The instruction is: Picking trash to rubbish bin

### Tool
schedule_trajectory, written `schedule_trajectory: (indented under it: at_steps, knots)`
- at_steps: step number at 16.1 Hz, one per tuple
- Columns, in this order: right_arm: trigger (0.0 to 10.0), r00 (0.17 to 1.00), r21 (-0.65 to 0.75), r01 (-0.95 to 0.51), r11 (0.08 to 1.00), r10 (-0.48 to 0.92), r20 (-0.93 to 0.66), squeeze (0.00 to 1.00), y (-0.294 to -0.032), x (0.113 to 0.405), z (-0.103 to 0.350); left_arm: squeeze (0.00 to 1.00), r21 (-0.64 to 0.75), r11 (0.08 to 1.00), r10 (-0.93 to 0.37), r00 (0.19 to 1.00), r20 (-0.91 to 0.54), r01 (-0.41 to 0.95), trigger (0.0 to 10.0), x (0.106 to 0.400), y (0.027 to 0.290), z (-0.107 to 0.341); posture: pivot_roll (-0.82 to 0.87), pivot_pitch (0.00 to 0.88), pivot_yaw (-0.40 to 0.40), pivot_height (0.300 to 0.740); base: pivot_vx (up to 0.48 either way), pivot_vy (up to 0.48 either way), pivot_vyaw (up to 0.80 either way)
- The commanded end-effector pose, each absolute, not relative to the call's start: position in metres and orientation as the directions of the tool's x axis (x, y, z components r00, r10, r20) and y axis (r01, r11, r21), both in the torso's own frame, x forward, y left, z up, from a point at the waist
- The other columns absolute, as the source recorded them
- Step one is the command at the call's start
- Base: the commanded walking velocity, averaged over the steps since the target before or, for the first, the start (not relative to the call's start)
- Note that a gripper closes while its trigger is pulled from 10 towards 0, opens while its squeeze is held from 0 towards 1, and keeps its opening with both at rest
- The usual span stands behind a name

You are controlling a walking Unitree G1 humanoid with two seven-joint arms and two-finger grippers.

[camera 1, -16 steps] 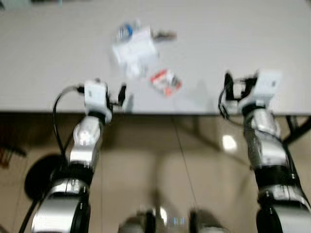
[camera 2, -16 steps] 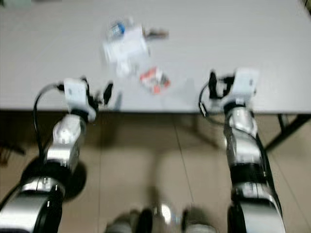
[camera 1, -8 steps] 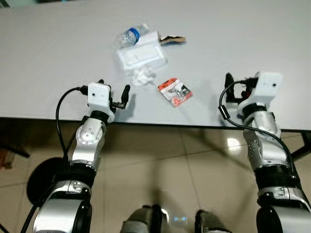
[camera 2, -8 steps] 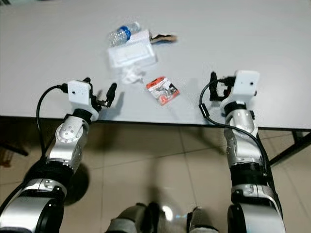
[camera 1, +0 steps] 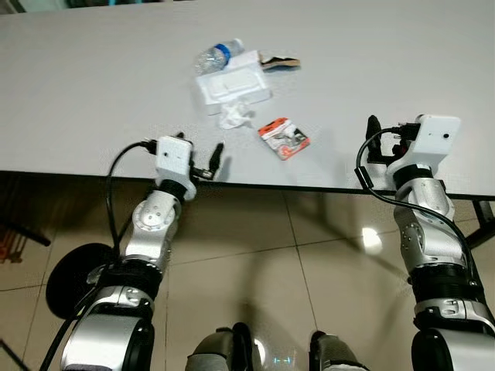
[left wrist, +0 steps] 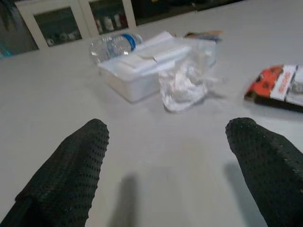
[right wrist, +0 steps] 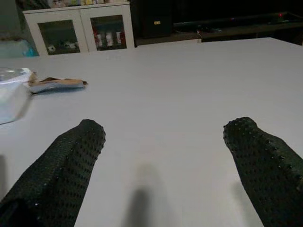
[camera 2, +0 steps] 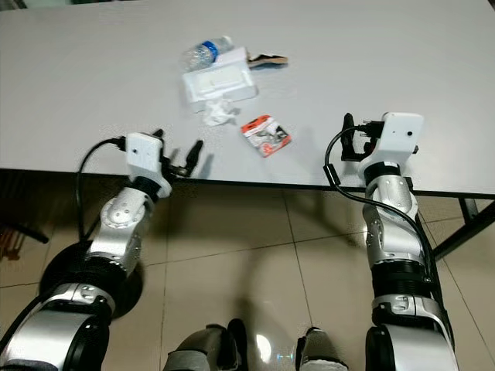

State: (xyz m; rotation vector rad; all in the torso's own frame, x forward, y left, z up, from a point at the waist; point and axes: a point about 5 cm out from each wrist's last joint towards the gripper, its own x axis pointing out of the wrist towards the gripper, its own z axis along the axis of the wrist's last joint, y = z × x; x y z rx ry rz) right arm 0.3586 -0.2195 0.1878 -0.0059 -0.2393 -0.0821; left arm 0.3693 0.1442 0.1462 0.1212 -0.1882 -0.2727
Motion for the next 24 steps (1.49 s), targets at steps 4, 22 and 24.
schedule_trajectory:
  at_steps: [4, 22, 24]
  knots:
    - [10.0, 0.972, -0.020, 0.013, 1.000, -0.008, 0.236, 0.00, -0.206, 0.355, 0.194, 0.00, 0.167, 0.952, -0.284, 0.943, 0.171, 0.257, 10.0, 0.385, 0.134, 0.166, 0.01, 0.249, 0.124, 0.740, 0.000, 0.000, 0.00]
    - [10.0, 0.944, -0.046, -0.303, 0.952, 0.307, 0.121, 0.00, -0.178, 0.329, 0.215, 0.00, 0.272, 0.916, -0.346, 0.925, 0.160, 0.295, 10.0, 0.407, 0.085, 0.212, -0.06, 0.265, 0.141, 0.740, 0.000, 0.000, 0.00]
    - [10.0, 0.941, -0.046, -0.314, 0.948, 0.318, 0.115, 0.00, -0.175, 0.326, 0.215, 0.00, 0.253, 0.926, -0.321, 0.936, 0.142, 0.279, 10.0, 0.410, 0.083, 0.215, -0.07, 0.267, 0.140, 0.740, 0.000, 0.000, 0.00]
